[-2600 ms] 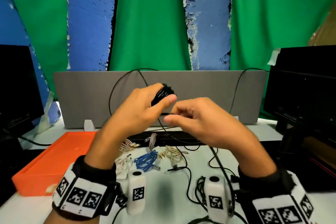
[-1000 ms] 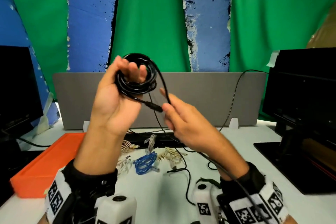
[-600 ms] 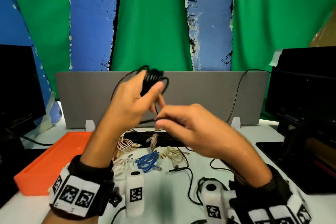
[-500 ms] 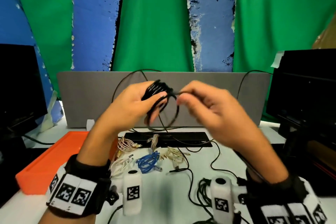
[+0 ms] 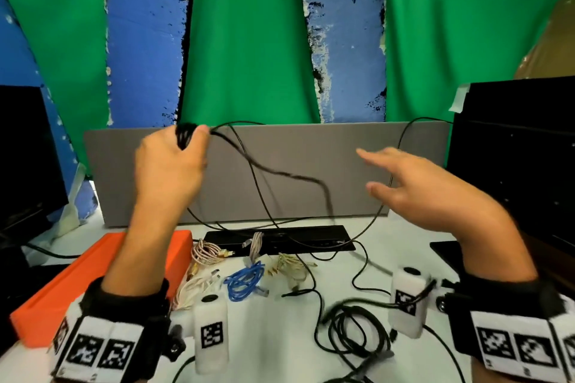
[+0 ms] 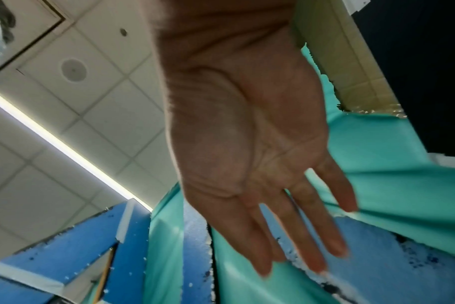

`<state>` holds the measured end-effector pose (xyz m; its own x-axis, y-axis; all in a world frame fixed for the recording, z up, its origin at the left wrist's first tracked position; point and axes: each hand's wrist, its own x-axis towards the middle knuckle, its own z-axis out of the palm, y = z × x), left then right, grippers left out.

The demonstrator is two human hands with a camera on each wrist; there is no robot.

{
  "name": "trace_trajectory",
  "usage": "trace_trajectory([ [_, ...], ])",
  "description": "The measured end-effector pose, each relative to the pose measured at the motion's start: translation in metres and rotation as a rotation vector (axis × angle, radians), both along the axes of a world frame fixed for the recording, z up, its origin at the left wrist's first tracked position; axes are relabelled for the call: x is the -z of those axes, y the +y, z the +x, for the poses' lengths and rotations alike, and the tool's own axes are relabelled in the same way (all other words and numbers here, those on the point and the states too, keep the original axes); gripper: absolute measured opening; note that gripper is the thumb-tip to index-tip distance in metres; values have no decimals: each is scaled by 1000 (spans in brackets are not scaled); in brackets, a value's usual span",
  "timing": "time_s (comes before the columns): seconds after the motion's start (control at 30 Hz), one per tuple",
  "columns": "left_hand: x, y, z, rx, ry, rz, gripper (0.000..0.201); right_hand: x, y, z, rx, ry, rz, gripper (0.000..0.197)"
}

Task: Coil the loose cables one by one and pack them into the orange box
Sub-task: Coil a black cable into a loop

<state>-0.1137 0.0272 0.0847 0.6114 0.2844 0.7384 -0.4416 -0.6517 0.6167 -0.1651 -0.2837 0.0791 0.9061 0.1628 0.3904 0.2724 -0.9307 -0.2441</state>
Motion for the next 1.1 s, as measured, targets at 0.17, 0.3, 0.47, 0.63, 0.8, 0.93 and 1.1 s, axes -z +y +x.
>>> trace_trajectory([
  [0.17,1,-4,-4,185,117,-67,41,-5,65,-20,-357,-317,280,51],
  [0.3,1,-29,-27,720,275,-225,32,21,112,0,-342,-225,231,53],
  [0.47,-6,-37,-37,1272,462,-685,28,26,114,11,-541,-197,788,39],
  [0.63,-2,-33,-34,1498,541,-724,34,22,102,18,-561,-288,820,29],
  [0.8,-9,-34,-44,1401,481,-709,25,31,103,23,-485,-324,709,30],
  [0.93,-9,-39,-39,1262,182,-831,19,39,115,18,-437,-46,453,14],
  [1.1,-4,-46,-36,881,55,-437,23,43,132,5,-473,175,337,18],
])
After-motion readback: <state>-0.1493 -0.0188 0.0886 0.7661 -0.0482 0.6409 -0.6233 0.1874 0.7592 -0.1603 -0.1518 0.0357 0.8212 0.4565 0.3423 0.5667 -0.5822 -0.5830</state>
